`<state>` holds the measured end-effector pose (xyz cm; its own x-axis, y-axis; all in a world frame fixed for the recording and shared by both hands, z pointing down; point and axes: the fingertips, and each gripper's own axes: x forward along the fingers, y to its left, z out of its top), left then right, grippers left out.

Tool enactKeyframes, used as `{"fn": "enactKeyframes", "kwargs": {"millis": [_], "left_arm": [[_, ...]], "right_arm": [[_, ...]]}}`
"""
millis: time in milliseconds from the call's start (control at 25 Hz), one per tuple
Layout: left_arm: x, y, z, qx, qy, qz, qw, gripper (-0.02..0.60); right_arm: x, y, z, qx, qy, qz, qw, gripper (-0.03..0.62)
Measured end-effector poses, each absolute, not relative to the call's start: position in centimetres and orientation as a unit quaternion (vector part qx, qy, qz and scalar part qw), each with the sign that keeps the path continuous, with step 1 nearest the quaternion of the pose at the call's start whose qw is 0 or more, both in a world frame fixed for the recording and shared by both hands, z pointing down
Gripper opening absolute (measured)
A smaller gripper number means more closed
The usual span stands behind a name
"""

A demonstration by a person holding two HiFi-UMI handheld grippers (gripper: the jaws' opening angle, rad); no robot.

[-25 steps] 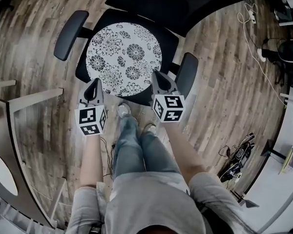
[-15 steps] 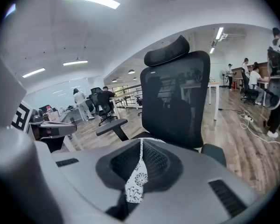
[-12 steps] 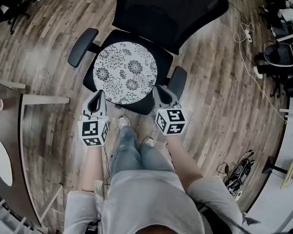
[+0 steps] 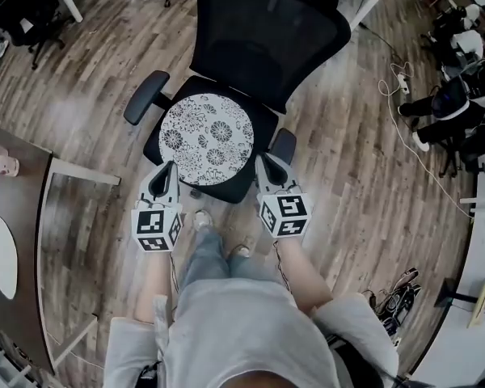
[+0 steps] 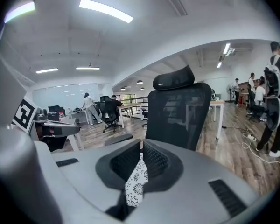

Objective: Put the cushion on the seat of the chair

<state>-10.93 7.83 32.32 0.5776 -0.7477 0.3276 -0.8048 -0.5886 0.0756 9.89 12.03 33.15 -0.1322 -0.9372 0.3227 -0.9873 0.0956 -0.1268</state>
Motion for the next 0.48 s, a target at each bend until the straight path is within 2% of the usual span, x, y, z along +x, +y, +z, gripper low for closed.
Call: {"fn": "enactKeyframes", "kwargs": {"millis": [480], "left_arm": [[-11.6, 11.0, 24.4, 0.874, -0.473, 0.066, 0.091, 0.011]], "right_arm": [[9.4, 15.3, 24.6, 0.647, -0.757, 0.086, 0.045, 0.021]]}}
